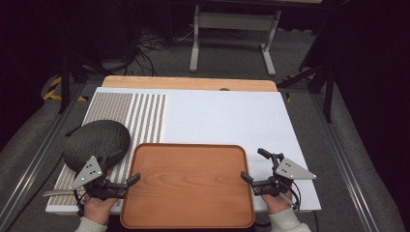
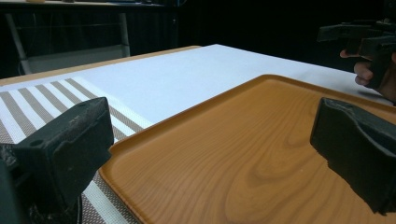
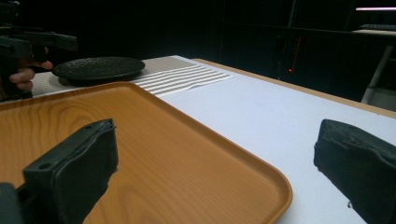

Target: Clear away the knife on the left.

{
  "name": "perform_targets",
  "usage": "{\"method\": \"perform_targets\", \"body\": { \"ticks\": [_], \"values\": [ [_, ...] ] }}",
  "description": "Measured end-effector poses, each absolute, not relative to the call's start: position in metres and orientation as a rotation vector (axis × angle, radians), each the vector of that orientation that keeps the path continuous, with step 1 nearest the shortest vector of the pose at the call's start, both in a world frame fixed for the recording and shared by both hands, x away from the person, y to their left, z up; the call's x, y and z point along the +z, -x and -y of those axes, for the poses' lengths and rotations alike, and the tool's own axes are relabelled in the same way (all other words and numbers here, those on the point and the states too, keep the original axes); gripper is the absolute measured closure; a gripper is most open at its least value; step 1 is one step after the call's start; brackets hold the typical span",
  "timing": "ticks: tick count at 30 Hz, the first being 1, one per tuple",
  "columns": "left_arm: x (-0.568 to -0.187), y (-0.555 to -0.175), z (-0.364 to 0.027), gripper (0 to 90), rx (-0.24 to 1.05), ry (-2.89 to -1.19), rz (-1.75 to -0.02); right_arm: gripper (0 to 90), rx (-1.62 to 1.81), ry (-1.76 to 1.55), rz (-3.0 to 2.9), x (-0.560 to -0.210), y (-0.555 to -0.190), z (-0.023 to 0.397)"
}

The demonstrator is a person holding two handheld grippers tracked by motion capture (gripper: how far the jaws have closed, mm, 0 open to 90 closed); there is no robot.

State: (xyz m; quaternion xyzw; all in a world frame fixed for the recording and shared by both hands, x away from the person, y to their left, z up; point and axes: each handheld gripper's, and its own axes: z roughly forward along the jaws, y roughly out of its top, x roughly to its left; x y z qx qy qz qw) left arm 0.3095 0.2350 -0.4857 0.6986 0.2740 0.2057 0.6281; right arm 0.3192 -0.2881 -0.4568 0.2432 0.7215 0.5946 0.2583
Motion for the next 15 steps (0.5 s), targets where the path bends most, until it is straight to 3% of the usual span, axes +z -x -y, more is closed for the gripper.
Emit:
{"method": "perform_targets", "body": {
  "ticks": [15],
  "values": [
    [-0.4808, -0.3083, -0.2347, 0.4, 0.477, -1.64, -0.58, 0.8, 1.613, -0.654, -1.959, -0.456, -0.32, 0.2891]
  ]
}}
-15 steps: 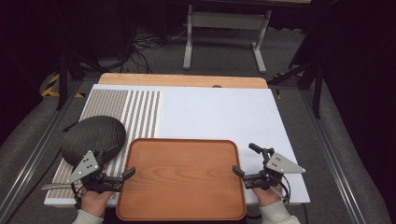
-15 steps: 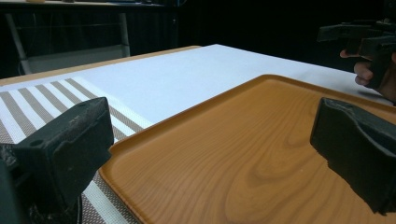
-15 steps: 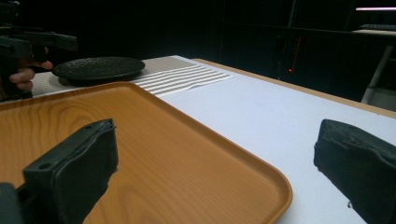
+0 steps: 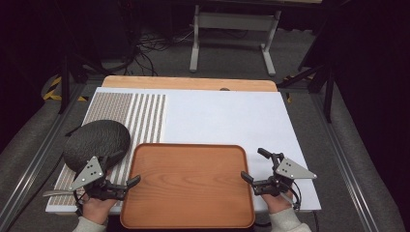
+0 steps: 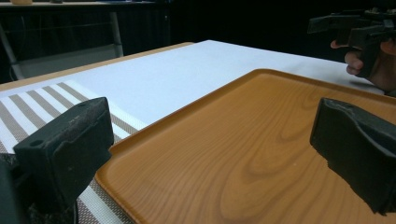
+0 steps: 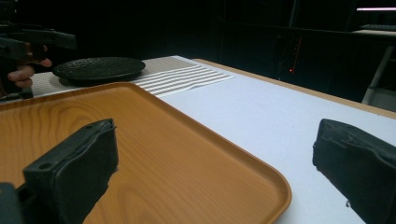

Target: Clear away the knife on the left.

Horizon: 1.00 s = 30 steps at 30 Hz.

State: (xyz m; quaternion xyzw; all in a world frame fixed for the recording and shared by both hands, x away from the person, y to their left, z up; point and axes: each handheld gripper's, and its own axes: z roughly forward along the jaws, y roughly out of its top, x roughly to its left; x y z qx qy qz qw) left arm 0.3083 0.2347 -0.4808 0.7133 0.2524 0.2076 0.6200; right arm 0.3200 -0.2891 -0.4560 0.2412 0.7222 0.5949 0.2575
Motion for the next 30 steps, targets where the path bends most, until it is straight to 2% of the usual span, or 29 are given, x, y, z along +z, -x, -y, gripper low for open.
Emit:
{"method": "perform_targets", "body": {
  "ticks": [6, 12, 30],
  "values": [
    [-0.478, -0.308, -0.236, 0.8, 0.473, -1.639, -0.578, 1.2, 1.61, -0.646, -1.964, -0.456, -0.32, 0.289],
    [-0.471, -0.314, -0.243, 2.5, 0.397, -1.629, -0.574, 1.7, 1.61, -0.659, -1.967, -0.456, -0.321, 0.291],
    [-0.439, -0.311, -0.246, 4.3, 0.376, -1.798, -0.449, 5.4, 1.631, -0.653, -2.003, -0.456, -0.322, 0.288]
  ]
}}
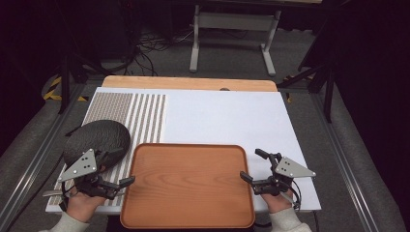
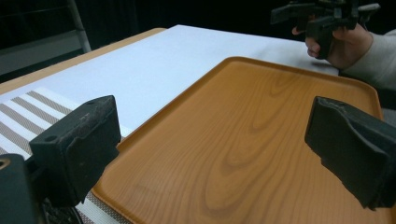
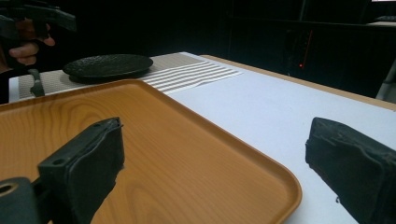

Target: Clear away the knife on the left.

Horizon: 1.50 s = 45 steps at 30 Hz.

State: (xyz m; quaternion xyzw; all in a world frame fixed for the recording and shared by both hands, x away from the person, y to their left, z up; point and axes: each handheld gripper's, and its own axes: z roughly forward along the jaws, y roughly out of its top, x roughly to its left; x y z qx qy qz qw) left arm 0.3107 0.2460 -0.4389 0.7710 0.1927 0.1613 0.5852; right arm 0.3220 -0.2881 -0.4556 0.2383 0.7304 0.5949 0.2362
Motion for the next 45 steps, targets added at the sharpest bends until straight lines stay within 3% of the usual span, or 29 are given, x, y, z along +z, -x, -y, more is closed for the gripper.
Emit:
{"method": "perform_targets", "body": {
  "ticks": [22, 45],
  "values": [
    [-0.415, -0.317, -0.255, 5.4, 0.31, -2.102, -0.365, 6.0, 1.636, -0.648, -2.038, -0.456, -0.322, 0.286],
    [-0.399, -0.318, -0.28, 13.7, 0.275, -2.388, -0.312, 6.1, 1.633, -0.642, -2.051, -0.456, -0.322, 0.284]
  ]
}}
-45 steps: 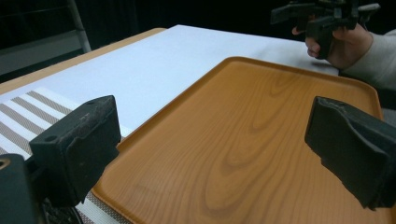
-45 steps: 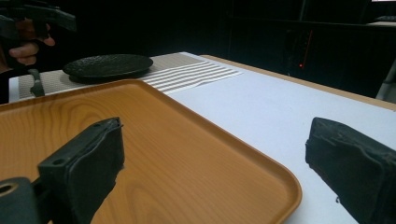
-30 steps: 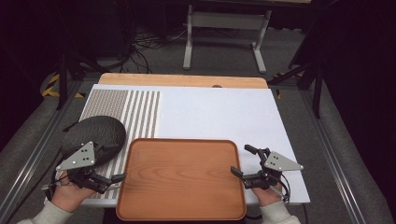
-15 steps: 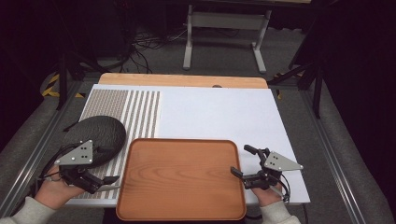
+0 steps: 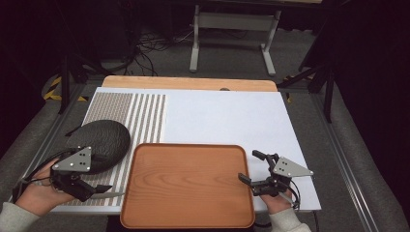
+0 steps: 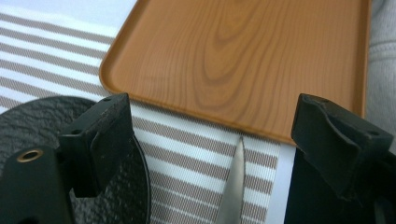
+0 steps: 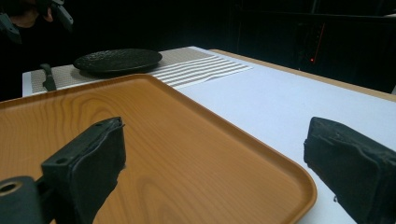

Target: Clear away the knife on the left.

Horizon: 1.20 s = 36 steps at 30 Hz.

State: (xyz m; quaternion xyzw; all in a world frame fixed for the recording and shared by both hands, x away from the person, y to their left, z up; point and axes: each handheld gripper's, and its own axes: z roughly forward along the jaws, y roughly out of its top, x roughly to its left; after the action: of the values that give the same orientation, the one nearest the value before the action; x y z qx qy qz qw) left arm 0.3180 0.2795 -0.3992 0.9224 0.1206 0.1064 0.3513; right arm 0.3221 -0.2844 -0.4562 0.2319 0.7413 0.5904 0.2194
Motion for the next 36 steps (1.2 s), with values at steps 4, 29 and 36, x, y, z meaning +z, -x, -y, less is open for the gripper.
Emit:
{"method": "perform_targets", "body": {
  "ticks": [4, 29, 36],
  "values": [
    [-0.398, -0.319, -0.284, 14.0, 0.268, -2.438, -0.314, 6.1, 1.633, -0.643, -2.05, -0.456, -0.322, 0.284],
    [-0.4, -0.321, -0.3, 20.6, 0.171, -2.678, -0.281, 6.1, 1.629, -0.654, -2.065, -0.458, -0.323, 0.283],
    [-0.408, -0.323, -0.302, 25.6, 0.135, -2.77, -0.261, 6.1, 1.625, -0.65, -2.072, -0.459, -0.324, 0.282]
  ]
}}
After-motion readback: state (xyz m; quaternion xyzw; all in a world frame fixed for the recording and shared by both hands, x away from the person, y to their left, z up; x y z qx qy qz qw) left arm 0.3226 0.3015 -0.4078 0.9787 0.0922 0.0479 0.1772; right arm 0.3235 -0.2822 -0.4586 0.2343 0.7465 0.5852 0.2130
